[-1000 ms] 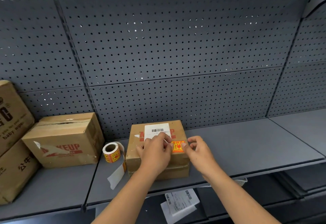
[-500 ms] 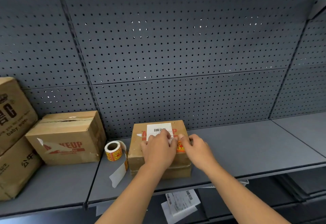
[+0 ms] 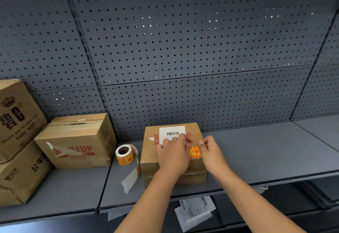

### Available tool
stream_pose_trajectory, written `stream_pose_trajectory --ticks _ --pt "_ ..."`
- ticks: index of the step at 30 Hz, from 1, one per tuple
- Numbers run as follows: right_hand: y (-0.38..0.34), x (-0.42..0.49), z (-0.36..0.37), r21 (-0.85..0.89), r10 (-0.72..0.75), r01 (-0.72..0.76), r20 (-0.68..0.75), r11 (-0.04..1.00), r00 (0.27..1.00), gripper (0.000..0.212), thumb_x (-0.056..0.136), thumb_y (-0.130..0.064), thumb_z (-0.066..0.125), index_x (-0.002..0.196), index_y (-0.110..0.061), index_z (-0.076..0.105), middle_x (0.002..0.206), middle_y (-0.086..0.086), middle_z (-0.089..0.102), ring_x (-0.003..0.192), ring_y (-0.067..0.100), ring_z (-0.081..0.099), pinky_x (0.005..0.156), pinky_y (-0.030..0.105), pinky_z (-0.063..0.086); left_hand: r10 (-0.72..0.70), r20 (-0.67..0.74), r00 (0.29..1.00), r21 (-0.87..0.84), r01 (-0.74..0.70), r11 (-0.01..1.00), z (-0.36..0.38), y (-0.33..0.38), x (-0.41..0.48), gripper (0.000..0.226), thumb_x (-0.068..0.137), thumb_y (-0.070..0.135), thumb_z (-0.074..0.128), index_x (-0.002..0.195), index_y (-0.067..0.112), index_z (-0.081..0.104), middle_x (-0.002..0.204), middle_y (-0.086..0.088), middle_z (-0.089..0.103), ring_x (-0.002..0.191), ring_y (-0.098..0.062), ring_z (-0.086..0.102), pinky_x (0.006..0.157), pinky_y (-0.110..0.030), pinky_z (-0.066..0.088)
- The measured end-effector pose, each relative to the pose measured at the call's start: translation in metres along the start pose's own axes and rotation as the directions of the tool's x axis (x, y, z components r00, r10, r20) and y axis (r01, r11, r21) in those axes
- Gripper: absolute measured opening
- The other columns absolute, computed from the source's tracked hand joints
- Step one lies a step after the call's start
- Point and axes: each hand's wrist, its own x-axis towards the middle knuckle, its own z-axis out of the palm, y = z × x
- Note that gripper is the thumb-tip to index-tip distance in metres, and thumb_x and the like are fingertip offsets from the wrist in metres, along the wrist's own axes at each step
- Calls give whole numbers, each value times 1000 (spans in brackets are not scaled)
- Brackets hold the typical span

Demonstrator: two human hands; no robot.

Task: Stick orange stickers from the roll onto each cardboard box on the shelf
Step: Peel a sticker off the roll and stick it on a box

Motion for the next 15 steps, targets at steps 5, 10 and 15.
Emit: stream_pose_trajectory --ticks 5,10,15 --pt "0 -3 -3 73 -17 18 -14 997 1000 29 112 -31 36 97 -13 53 84 3 62 73 16 55 64 33 43 2 74 997 -64 3 998 -9 -2 2 29 109 35 35 132 42 52 141 8 60 132 -22 43 114 -47 19" --pt "-3 -9 -9 64 -39 39 4 997 999 39 107 -54 39 101 -20 59 91 -1 68 83 16 65 67 32 47 18 81 997 -27 -15 1000 -7 -2 -1 39 103 61 33 133 43 50 140 10 58 132 -23 43 111 -47 16" --pt "10 -16 -8 48 -77 74 47 996 996 27 109 -47 40 120 -29 56 104 -6 70 95 12 66 86 39 56 103 30 994 98 -105 990 0 -7 -7 42 105 54 28 141 38 43 141 8 52 129 -23 42 109 -49 23"
